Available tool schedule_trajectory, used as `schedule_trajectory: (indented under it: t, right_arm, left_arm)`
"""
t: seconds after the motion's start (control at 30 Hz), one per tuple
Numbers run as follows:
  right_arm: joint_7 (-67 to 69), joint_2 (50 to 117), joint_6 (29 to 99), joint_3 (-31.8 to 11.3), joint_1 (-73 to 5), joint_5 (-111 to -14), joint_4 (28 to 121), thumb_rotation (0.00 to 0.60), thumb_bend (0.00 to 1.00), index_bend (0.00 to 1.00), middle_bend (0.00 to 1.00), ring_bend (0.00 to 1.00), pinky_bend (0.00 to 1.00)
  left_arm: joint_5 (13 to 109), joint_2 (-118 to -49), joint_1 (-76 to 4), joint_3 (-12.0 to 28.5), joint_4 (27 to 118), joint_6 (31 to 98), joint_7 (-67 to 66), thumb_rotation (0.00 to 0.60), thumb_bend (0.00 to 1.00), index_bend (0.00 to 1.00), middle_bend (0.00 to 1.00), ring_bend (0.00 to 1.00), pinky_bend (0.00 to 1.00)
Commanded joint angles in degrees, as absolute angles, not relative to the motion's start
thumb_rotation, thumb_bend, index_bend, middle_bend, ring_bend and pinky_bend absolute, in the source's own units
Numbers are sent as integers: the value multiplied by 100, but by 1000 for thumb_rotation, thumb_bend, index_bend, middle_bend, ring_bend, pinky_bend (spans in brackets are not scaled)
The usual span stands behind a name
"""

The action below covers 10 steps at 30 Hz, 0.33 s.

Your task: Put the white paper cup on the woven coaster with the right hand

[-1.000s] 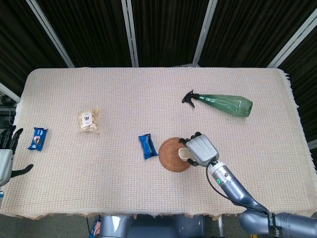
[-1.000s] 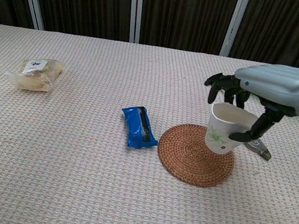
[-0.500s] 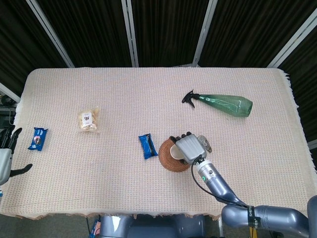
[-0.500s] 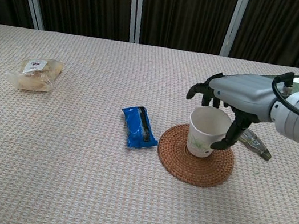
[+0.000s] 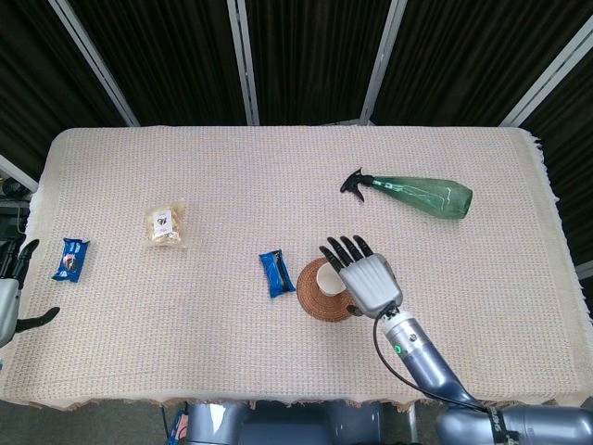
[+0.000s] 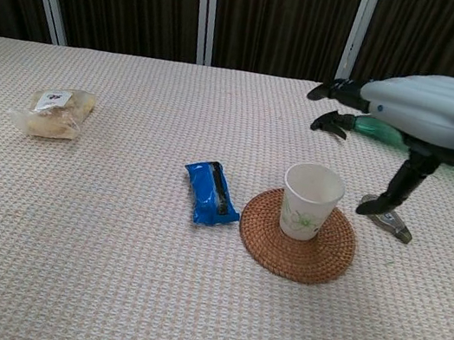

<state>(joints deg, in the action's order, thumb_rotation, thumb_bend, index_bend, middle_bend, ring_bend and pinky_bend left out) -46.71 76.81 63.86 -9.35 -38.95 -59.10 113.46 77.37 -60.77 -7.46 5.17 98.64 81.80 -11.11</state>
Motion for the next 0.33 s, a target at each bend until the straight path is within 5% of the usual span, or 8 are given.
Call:
schedule_trajectory:
  t: [0.03, 0.33]
  right_arm:
    - [-3919, 6859, 7358, -302, -3005, -7437, 11795, 600, 0, 0, 0, 0, 0]
    - [-2130, 6646, 8887, 506, -1820, -9278, 10210, 600, 0, 0, 0, 0, 0]
  left_arm:
    - [7825, -6061, -719, 495, 9856, 8244, -1055, 600, 0, 0, 0, 0, 0]
    - [8033, -6064, -641, 407, 9850, 8387, -989, 600, 0, 0, 0, 0, 0]
